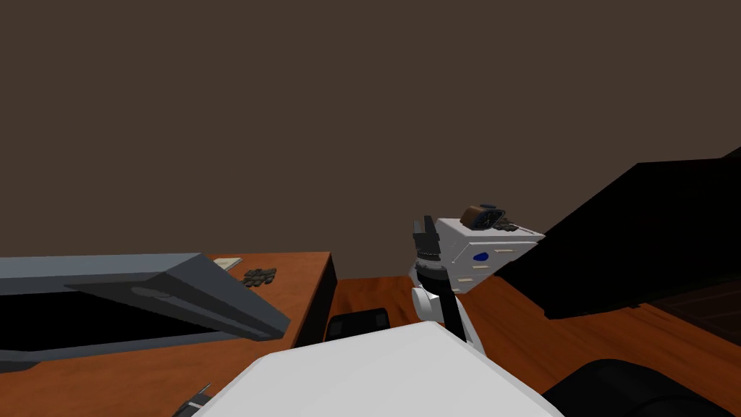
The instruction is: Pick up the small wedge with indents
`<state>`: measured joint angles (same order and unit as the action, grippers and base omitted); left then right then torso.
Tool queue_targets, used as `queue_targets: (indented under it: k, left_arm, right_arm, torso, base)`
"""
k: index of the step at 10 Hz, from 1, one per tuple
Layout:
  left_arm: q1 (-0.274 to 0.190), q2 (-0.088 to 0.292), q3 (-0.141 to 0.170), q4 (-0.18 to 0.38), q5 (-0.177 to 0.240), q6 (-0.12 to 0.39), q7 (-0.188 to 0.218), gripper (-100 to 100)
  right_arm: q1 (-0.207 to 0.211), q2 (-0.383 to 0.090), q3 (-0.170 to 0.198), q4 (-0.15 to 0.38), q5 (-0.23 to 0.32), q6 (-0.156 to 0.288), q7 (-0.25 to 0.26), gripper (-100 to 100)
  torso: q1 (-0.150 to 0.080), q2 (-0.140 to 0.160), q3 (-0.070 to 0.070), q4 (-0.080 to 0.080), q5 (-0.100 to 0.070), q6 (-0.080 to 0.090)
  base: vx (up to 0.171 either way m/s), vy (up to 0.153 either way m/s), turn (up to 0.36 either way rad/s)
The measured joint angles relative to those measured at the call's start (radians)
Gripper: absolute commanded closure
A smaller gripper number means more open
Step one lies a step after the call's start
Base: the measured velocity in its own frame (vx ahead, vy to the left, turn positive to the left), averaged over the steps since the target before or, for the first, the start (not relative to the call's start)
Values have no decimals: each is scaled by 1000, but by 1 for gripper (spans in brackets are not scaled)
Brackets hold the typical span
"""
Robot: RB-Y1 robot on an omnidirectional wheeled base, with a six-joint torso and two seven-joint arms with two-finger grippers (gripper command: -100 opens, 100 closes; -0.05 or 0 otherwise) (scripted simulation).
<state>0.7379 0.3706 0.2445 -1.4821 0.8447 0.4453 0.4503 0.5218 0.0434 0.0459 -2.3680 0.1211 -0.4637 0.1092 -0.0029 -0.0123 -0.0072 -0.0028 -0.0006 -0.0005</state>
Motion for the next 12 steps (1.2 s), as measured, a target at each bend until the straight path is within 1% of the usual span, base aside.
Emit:
queue_targets:
  k: [1,2,3,4,5,6,7,8,9,11,12]
  left_arm:
    - [5,19,-8,31,26,10,2,-100]
    - [13,33,-26,77,56,5,-5,-100]
    - [39,47,-30,91,63,27,9,-100]
    - [39,59,-37,122,80,37,13,-100]
    - [58,66,-44,135,81,49,23,-100]
    - [57,77,-50,158,94,55,25,-100]
    - [56,102,-59,193,119,64,23,-100]
    - [72,111,-77,229,139,64,18,-100]
    - [91,126,-88,247,139,77,32,-100]
    - [104,148,-104,289,162,87,35,-100]
    - [117,158,-118,316,179,87,30,-100]
  right_arm:
    - [0,0,0,0,0,0,0,0]
    - [0,0,0,0,0,0,0,0]
    - [0,0,0,0,0,0,0,0]
    - [0,0,0,0,0,0,0,0]
    - [0,0,0,0,0,0,0,0]
    - [0,0,0,0,0,0,0,0]
    - [0,0,0,0,0,0,0,0]
    - [0,0,0,0,0,0,0,0]
    - [0,0,0,0,0,0,0,0]
    - [0,0,0,0,0,0,0,0]
    - [0,0,0,0,0,0,0,0]
  torso:
    - [1,1,0,0,0,0]
    - [2,2,1,0,0,0]
    - [1,-2,-1,0,0,0]
    - [1,-1,-1,0,0,0]
    - [1,1,0,0,0,0]
    - [2,4,2,1,0,0]
    - [2,3,2,1,0,0]
    - [2,1,0,0,0,0]
    - [2,-1,-1,0,0,0]
    - [2,3,1,0,0,0]
    - [3,3,1,0,0,0]
  base:
    - [156,17,6]
    - [237,-10,15]
    - [193,-12,15]
    - [155,0,14]
    - [114,2,13]
    - [130,-1,24]
    - [191,-2,38]
    - [220,3,58]
    - [155,8,16]
    - [142,15,35]
    - [162,-5,58]
